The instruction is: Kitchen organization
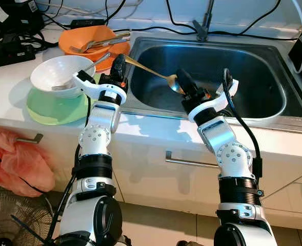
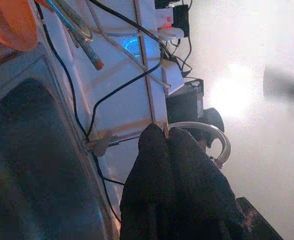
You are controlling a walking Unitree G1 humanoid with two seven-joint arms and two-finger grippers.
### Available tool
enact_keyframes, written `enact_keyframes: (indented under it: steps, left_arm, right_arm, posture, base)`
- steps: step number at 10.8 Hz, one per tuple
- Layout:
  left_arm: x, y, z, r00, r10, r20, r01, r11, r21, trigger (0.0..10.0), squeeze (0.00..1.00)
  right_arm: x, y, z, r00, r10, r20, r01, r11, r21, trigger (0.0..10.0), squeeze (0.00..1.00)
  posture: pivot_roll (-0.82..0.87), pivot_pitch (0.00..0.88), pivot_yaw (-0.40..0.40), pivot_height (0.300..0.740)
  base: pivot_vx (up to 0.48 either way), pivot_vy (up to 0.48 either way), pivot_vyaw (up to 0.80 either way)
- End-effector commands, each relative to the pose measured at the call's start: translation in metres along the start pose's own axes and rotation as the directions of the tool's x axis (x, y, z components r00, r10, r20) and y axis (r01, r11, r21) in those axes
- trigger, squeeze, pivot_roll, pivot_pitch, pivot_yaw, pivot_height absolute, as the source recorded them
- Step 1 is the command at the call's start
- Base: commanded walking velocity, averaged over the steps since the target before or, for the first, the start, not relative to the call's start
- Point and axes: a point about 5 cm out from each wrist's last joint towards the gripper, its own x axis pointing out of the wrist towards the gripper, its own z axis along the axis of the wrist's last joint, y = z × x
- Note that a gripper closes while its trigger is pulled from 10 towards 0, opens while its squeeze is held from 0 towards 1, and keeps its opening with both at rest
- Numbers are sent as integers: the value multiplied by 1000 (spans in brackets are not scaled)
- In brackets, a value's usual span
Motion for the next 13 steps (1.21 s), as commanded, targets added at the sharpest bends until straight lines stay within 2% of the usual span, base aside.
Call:
enact_keyframes:
  steps: [1,7,8,9,10,13]
  left_arm:
    - [-9,10,-46,997,41,-59,-49,990,-136,0,0]
    - [-9,12,-44,996,62,-56,-68,991,-117,0,0]
    - [-9,13,-45,996,67,-63,-74,990,-117,980,0]
    - [-9,13,-47,995,66,-77,-75,991,-113,7765,0]
    - [-9,12,-48,995,63,-79,-72,991,-115,10000,1000]
    - [-9,13,-49,994,74,-85,-82,992,-96,10000,1000]
  right_arm:
    - [14,22,-10,997,78,-2,-78,996,45,0,0]
    - [12,21,-17,996,77,-34,-75,996,51,0,0]
    - [11,20,-17,997,75,-34,-74,996,48,0,0]
    - [11,20,-17,997,75,-34,-73,996,49,0,0]
    - [11,20,-17,996,77,-34,-75,996,50,0,0]
    - [11,21,-16,997,78,-27,-77,996,51,0,0]
  posture:
    - [97,83,39,740]
    - [98,91,40,740]
    - [98,91,40,740]
    - [98,89,41,740]
    - [98,88,42,740]
    - [98,86,44,740]
  base:
    - [0,0,0]
    - [0,0,0]
    - [0,0,0]
    - [0,0,0]
    - [0,0,0]
    - [0,0,0]
